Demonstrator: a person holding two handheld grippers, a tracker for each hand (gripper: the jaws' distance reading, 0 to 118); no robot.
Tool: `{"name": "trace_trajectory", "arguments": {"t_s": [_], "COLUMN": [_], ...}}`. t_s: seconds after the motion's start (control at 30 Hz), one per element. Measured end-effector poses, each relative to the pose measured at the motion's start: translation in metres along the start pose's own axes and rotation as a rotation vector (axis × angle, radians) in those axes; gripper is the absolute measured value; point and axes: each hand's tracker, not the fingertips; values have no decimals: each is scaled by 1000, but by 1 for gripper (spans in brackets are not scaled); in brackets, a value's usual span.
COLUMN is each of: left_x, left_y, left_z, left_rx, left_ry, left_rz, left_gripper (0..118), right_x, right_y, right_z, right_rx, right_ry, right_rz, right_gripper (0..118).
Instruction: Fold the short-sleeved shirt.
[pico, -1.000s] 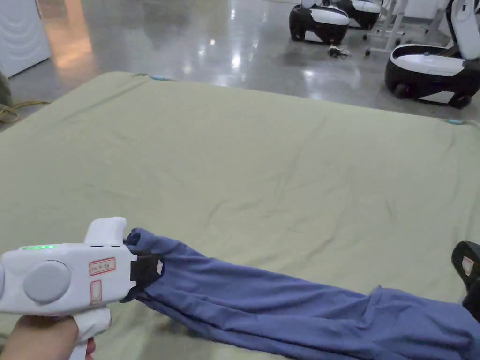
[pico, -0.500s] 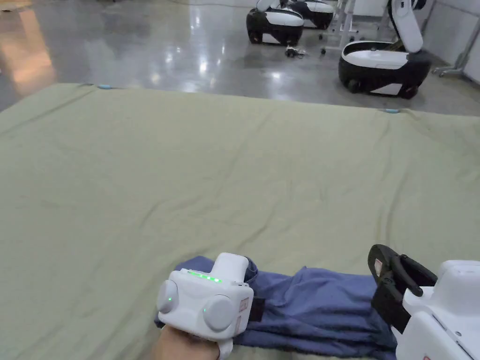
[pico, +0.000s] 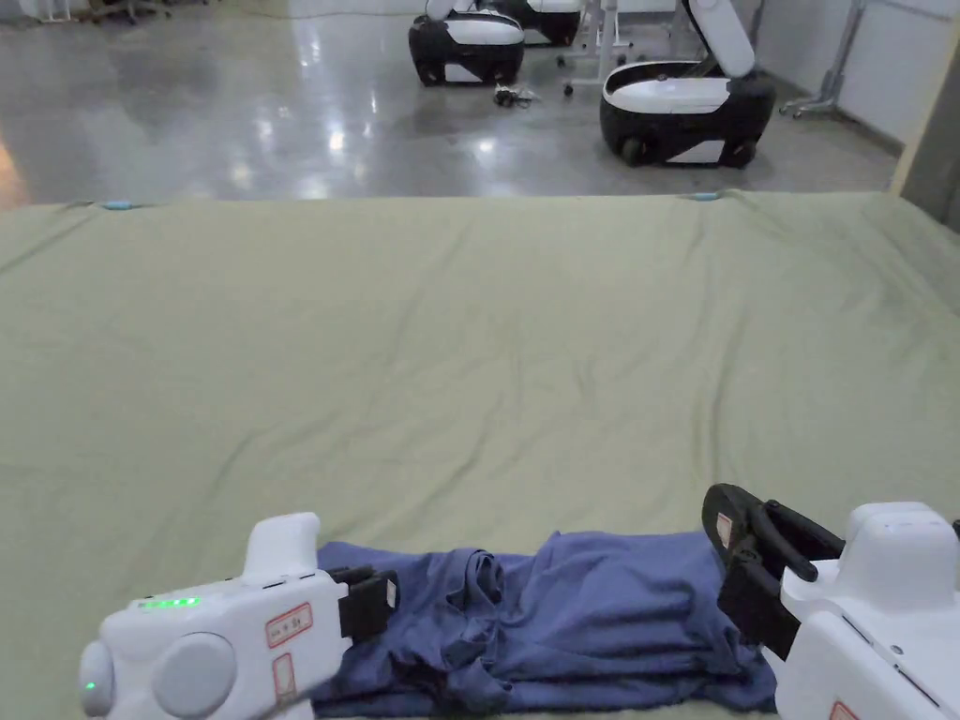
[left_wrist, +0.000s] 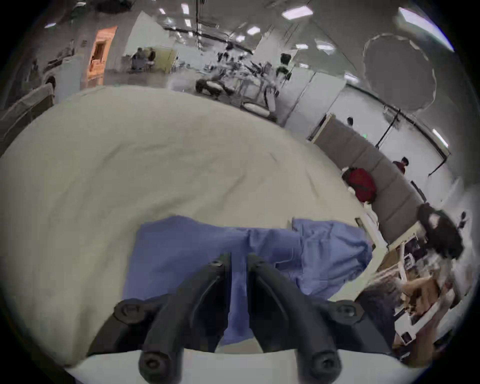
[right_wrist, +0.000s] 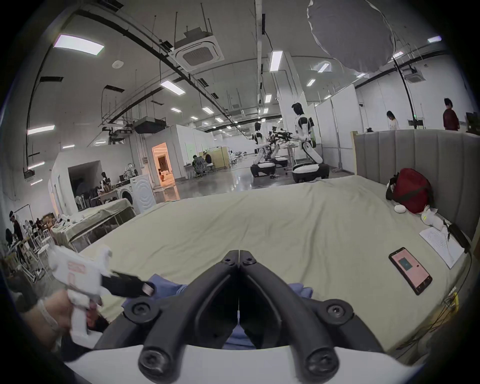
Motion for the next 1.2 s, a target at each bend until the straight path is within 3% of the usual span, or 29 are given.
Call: {"name": "trace_trajectory", "arguments": {"t_s": [0.13,0.23,0.43,0.53,0.57,0.63,0.67,0.77,0.87,1.0,1.07,1.17,1.2], "left_x": [42,53,46,18,10,-3,-18,-69,-110,-157,-163,-141,-138], "left_y": [-17,-22,-12,-8,-7,-6,-7,-13,-28,-53,-60,-48,-48], "left_z": [-49,-84,-15,10,23,52,63,84,81,48,41,28,20], "left_rx": [-24,-59,34,128,169,251,280,301,268,94,222,155,143], "left_ry": [-216,-164,-152,-153,-166,-130,-116,-135,-46,-211,-392,-585,-613], "left_rz": [-17,-25,-57,22,50,105,146,283,401,667,655,799,821], "left_gripper": [13,13,13,13,18,95,110,115,115,115,115,114,105], "right_x": [-6,-9,-15,-18,-20,-27,-32,-44,-56,-78,-87,-96,-98], "right_y": [0,1,5,0,-1,-1,0,1,2,4,5,8,9], "right_z": [0,4,7,-3,-5,-6,-7,-11,-19,-29,-32,-35,-35], "right_rx": [-8,-13,2,-9,-13,-17,-18,-22,-26,-39,-43,-40,-35], "right_ry": [-13,-35,-34,31,51,62,70,87,107,129,141,150,151], "right_rz": [11,48,94,22,-2,1,9,38,34,40,44,49,47], "right_gripper": [3,3,3,3,3,3,3,3,3,3,4,4,4]}}
